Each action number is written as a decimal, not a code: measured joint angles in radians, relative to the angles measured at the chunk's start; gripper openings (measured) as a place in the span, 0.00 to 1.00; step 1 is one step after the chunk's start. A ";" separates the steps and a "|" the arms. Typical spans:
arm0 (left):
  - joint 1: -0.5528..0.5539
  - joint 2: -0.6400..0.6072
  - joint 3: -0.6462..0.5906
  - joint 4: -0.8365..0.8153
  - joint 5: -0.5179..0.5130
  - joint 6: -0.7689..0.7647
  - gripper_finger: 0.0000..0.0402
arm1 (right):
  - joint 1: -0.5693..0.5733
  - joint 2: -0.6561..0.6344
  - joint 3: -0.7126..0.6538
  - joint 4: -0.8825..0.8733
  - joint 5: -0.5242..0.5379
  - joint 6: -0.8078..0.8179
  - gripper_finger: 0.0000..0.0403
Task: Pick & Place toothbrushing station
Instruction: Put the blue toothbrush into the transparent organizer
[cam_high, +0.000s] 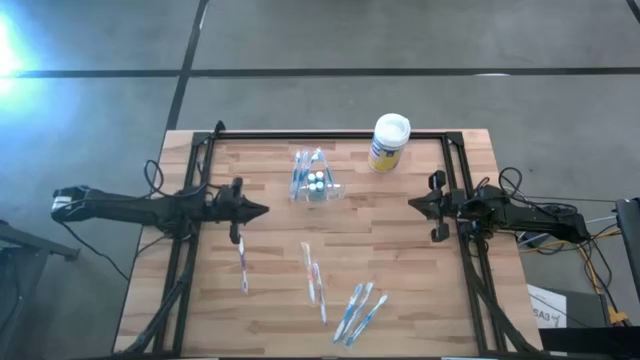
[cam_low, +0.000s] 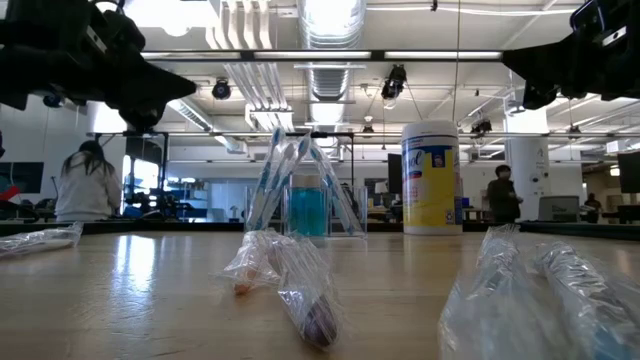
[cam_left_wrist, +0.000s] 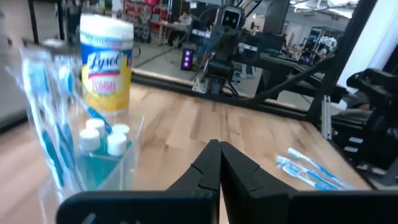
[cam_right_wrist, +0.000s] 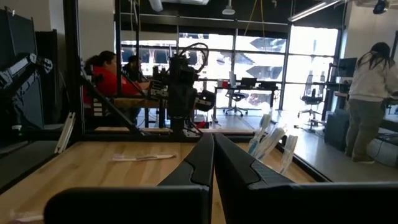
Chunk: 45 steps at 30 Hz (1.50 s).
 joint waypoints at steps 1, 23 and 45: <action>0.000 0.009 0.001 0.000 0.000 -0.027 0.01 | 0.000 0.000 0.000 0.000 0.000 0.000 0.02; -0.231 0.761 0.510 -0.010 -0.020 -0.071 0.01 | 0.000 -0.001 0.000 -0.008 0.019 -0.003 0.02; -0.418 1.487 1.414 -0.528 -0.029 -0.105 0.02 | 0.000 -0.002 0.000 -0.188 0.012 0.113 0.02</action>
